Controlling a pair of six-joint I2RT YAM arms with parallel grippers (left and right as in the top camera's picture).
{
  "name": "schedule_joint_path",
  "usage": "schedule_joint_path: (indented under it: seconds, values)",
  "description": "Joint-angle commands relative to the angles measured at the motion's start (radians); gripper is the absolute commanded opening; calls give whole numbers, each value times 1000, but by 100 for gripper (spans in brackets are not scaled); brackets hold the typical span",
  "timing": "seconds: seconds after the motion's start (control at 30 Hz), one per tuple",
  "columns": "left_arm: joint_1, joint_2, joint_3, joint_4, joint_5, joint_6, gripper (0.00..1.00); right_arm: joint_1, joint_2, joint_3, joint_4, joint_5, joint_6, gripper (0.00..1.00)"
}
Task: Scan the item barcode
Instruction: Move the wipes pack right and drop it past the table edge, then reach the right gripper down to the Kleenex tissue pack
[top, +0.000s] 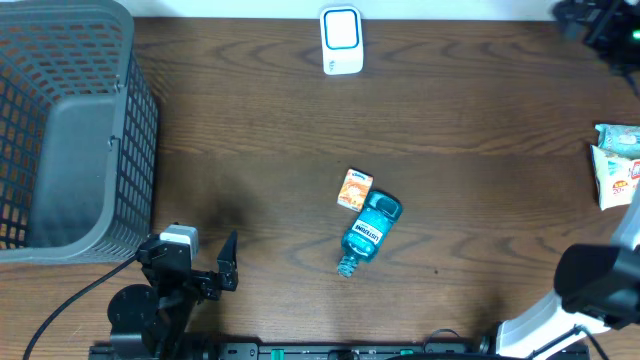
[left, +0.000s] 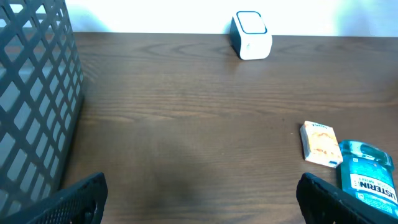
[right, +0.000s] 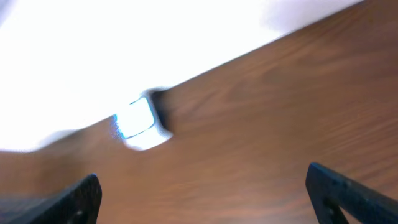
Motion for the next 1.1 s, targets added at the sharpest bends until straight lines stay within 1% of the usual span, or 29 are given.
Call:
schedule_joint_path:
  seconds: [0.0,0.1,0.2,0.23,0.3,0.4,0.47,0.53,0.6,0.63,0.67,0.7,0.73,0.93,1.0,1.03,1.07]
  values:
    - [5,-4,9,0,13,14,97,130,8,-2,-79,-129,182,99]
    - [5,-4,9,0,13,14,97,269,23,-4,-163,-106,182,99]
    - [5,-4,9,0,13,14,97,446,68,-4,-254,-5,219,99]
    - [5,-4,9,0,13,14,97,490,84,-4,-272,25,239,99]
    - [5,-4,9,0,13,14,97,624,147,-4,-292,115,254,99]
    - [5,-4,9,0,13,14,97,723,209,-4,-300,222,254,98]
    - [5,-4,9,0,13,14,97,790,269,-4,-308,293,254,92]
    - [5,-4,9,0,13,14,97,846,340,-4,-320,340,254,79]
    - [5,-4,9,0,13,14,97,886,409,-4,-330,364,254,68]
    - [5,-4,9,0,13,14,97,905,457,-4,-339,366,254,57]
    - [5,-4,9,0,13,14,97,913,487,-4,-346,365,254,49]
    - [5,-4,9,0,13,14,97,917,509,-4,-353,365,254,43]
    - [5,-4,9,0,13,14,97,918,528,-4,-361,365,254,39]
    - [5,-4,9,0,13,14,97,906,575,-4,-413,376,277,40]
    - [5,-4,9,0,13,14,97,906,574,-4,-416,409,277,43]
    - [5,-4,9,0,13,14,97,906,574,-4,-421,449,284,49]
    - [5,-4,9,0,13,14,97,906,574,-4,-427,481,297,49]
